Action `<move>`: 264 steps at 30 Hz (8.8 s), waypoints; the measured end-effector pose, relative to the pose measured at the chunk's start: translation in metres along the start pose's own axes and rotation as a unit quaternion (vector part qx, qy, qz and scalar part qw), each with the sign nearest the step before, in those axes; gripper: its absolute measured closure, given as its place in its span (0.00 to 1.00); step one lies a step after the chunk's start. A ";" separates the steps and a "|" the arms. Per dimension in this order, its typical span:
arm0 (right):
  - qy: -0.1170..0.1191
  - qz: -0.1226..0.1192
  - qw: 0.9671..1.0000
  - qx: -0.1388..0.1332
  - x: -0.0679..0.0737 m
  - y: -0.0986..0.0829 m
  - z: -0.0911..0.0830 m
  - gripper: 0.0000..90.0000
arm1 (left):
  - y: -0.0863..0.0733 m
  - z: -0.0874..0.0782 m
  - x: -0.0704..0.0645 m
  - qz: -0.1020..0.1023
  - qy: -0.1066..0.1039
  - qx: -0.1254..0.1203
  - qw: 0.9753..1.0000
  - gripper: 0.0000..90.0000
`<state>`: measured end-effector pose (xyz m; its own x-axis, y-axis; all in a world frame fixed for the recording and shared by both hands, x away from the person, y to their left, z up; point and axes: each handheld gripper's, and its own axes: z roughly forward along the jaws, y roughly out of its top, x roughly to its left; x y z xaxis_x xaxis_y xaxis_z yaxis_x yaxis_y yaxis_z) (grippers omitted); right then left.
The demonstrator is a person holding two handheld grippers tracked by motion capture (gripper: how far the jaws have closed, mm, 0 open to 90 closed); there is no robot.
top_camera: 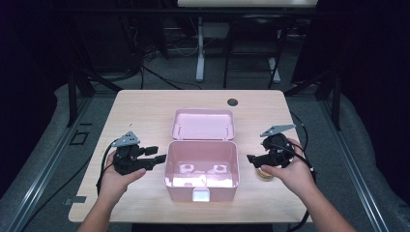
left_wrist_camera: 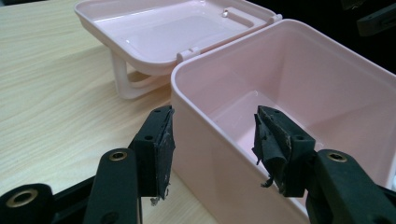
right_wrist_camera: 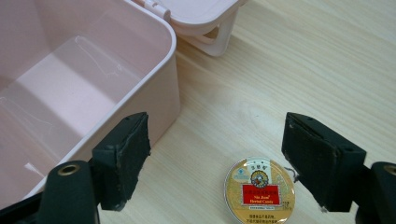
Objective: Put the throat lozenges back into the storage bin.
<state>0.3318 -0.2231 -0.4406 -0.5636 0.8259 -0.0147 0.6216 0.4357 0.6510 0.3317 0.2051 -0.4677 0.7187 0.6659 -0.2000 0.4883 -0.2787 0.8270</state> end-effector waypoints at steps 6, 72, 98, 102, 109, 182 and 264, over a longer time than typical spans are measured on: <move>0.002 0.001 1.000 0.019 -0.003 0.003 0.004 0.24 | 0.000 0.000 0.000 -0.004 -0.003 0.004 1.000 0.52; -0.039 0.067 0.966 0.248 -0.049 -0.014 0.086 0.09 | -0.001 -0.003 0.004 -0.015 0.012 0.002 1.000 0.50; -0.041 0.083 0.954 0.284 -0.056 -0.033 0.109 0.09 | -0.002 -0.003 0.006 -0.017 0.019 0.001 1.000 0.50; -0.035 0.079 0.954 0.286 -0.055 -0.034 0.112 0.13 | -0.002 -0.003 0.006 -0.018 0.020 0.002 1.000 0.50; -0.030 0.082 0.952 0.293 -0.054 -0.035 0.114 0.18 | -0.002 -0.003 0.006 -0.017 0.021 0.002 1.000 0.50; -0.009 0.030 0.949 0.314 -0.039 -0.001 0.073 0.22 | -0.002 -0.003 0.006 -0.020 0.019 0.001 1.000 0.50; 0.154 -0.366 0.876 0.275 0.058 0.077 0.021 0.22 | -0.002 -0.001 0.005 -0.020 0.012 0.005 1.000 0.50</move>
<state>0.3581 -0.1343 -0.4075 -0.9879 0.1546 -0.0144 0.1528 0.9843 0.0881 0.3334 0.2097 -0.4693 0.6861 0.6936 -0.2195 0.5215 -0.2585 0.8132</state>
